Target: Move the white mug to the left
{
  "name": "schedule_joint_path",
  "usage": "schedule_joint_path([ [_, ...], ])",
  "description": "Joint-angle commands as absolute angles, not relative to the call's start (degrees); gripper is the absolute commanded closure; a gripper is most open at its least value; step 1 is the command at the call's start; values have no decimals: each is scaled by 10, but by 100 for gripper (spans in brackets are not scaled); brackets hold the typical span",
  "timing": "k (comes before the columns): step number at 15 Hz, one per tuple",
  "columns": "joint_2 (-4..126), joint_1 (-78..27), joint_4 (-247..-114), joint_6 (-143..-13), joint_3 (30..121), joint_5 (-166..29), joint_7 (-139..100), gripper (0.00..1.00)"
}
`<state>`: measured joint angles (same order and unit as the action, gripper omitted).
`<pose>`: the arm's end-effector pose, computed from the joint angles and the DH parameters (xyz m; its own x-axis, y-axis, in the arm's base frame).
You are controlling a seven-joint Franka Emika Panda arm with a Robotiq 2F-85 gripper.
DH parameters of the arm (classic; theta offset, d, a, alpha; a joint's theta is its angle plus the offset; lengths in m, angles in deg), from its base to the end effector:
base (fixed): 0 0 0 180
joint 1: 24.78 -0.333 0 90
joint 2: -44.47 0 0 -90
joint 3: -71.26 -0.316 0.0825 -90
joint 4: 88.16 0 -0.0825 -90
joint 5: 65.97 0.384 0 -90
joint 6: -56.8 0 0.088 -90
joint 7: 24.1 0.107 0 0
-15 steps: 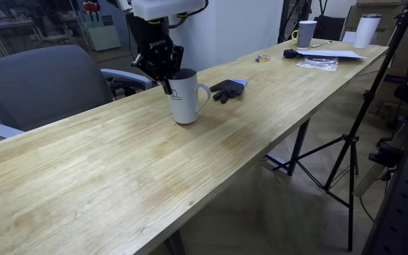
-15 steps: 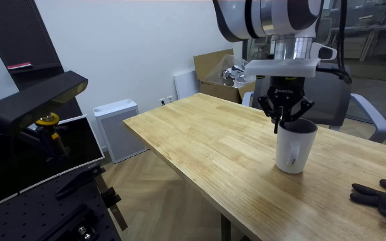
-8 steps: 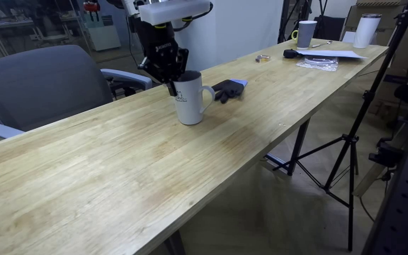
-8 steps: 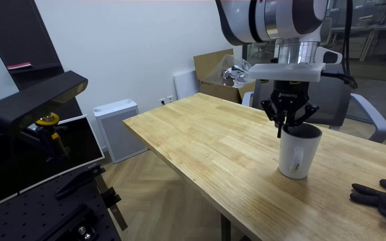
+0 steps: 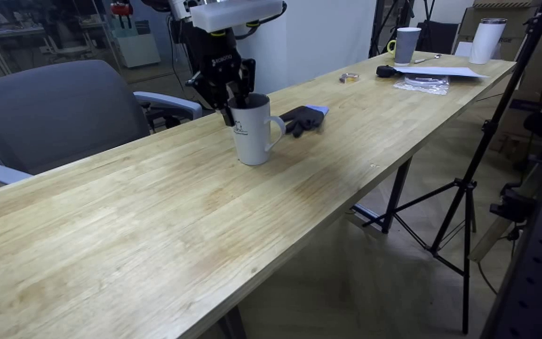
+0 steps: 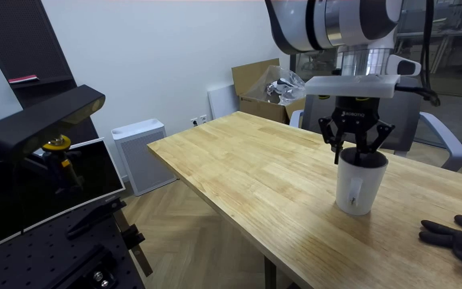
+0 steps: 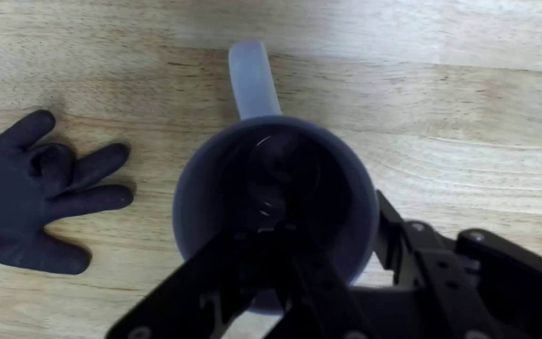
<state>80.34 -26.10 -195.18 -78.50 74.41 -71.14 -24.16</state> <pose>0.6225 -0.0199 0.1672 0.9900 0.0395 -0.1352 0.0515 -0.9949 0.0863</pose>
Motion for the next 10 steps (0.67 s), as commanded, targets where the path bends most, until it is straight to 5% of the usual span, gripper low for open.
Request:
schedule_joint_path([
  [1, 812, -267, -1922, -758, 758, -724, -210, 32],
  [5, 788, -277, -1904, -708, 765, -730, -185, 4],
  [10, 754, -291, -1872, -651, 762, -738, -152, 0],
])
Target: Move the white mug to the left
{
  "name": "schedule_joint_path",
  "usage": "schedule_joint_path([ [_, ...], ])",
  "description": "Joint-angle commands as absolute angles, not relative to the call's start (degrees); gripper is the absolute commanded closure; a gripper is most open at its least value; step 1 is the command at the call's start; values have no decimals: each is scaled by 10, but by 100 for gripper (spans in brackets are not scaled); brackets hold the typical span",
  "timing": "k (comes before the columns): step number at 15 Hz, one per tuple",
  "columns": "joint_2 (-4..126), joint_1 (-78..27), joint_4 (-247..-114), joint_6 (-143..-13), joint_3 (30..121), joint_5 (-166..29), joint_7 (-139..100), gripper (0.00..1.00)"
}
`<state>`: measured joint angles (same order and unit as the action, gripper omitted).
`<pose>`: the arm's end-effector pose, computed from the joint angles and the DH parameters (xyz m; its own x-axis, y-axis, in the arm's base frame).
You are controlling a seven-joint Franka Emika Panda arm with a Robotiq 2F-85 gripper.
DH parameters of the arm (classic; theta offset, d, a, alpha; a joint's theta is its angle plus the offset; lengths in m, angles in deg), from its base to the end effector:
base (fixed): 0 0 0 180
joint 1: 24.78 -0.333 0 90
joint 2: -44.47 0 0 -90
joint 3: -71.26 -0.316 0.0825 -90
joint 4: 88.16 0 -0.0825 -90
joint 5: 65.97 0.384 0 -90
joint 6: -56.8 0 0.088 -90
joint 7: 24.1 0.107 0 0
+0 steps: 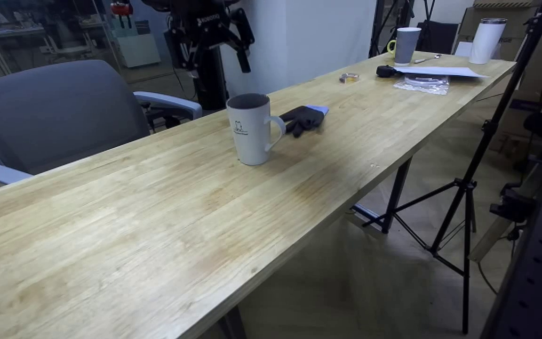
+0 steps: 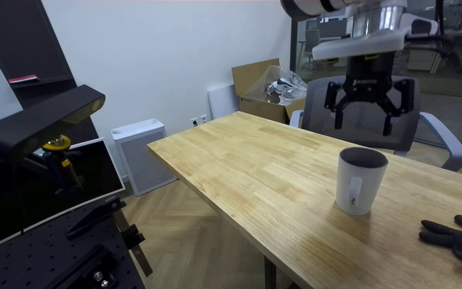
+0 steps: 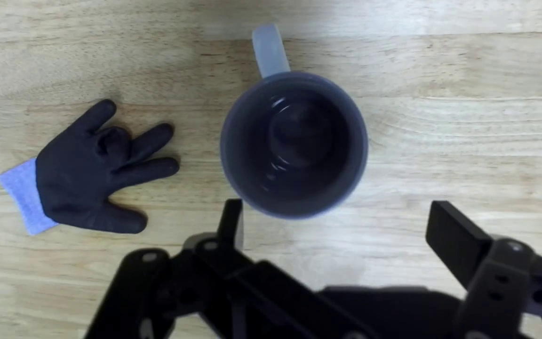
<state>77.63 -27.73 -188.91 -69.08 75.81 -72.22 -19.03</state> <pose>0.6481 -0.0181 0.2286 0.9902 -0.0449 -0.1321 -0.0271 -0.9906 0.1338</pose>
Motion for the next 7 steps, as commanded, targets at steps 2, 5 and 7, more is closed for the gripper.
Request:
schedule_joint_path([
  [2, 741, -294, -1866, -633, 762, -745, -142, 0],
  [5, 740, -283, -1870, -635, 751, -739, -161, 0],
  [7, 732, -282, -1870, -623, 751, -742, -160, 0],
])
